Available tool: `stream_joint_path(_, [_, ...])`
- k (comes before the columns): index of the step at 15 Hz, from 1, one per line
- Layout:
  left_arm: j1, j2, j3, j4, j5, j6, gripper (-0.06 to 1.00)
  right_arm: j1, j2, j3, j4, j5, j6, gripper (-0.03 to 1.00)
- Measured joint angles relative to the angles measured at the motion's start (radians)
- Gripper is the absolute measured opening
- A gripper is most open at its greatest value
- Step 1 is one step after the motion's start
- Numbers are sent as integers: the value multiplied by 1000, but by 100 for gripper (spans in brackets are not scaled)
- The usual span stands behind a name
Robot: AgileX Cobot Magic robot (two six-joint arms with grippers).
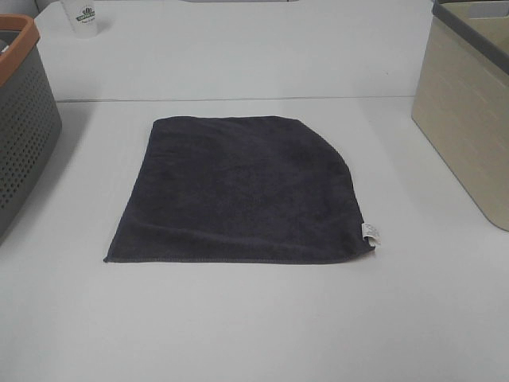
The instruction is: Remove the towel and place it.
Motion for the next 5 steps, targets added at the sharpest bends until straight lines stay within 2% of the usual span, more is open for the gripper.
stream_joint_path(5, [0, 0, 0, 0, 0, 0, 97, 0, 0, 0, 0, 0, 0, 79])
